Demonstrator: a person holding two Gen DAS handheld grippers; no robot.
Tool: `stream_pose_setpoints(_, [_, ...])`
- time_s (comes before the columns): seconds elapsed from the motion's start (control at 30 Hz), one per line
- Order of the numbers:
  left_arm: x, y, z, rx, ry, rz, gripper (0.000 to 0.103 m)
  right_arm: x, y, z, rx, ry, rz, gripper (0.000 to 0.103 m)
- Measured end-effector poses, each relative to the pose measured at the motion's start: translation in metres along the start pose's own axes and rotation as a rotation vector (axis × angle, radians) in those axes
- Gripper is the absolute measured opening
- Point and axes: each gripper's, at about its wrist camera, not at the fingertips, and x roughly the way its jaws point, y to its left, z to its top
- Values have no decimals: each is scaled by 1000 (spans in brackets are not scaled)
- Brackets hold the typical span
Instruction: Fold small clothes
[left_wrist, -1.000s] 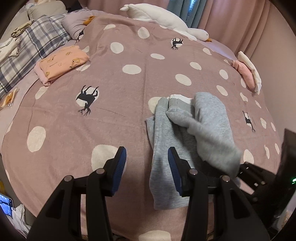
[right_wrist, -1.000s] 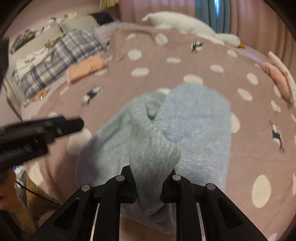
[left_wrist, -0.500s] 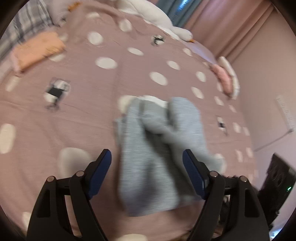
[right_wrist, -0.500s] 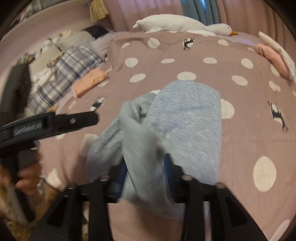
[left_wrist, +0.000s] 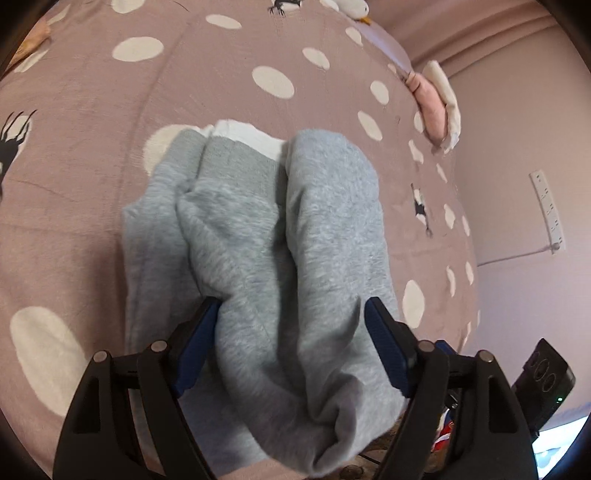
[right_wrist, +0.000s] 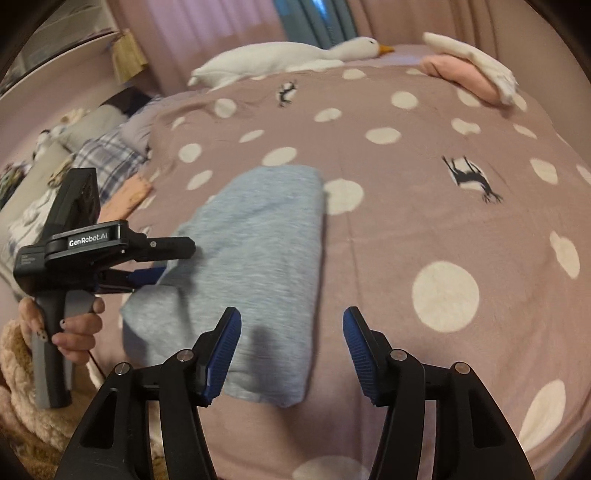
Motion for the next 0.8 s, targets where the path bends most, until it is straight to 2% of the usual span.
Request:
stream_pose_setpoints(0.07, [5, -2, 1, 17, -5, 17, 62, 1, -2, -1, 7, 5, -9, 57])
stream_pose_setpoints(0.13, [9, -2, 2, 27, 0, 16, 36, 4, -2, -2, 8, 10, -15, 57])
stream_pose_setpoints(0.23, [6, -3, 2, 35, -22, 18, 16, 5, -2, -4, 2, 21, -22, 57])
stream_pose_setpoints(0.4, [-34, -14, 0, 75, -136, -2, 13, 5, 2, -1, -10, 24, -13, 57])
stream_pose_setpoints(0.53, [-70, -18, -5, 125, -224, 14, 13, 0, 9, 4, -34, 4, -2, 57])
stream_pose_setpoints(0.67, [-78, 2, -9, 115, -230, 60, 13, 1, 18, 9, -60, -6, 33, 57])
stream_pose_setpoints(0.7, [-75, 14, -12, 89, -217, 85, 13, 4, 21, 9, -66, -1, 34, 57])
stream_pose_setpoints(0.8, [-65, 40, -20, 35, -185, 100, 14, 12, 27, 7, -78, 22, 44, 57])
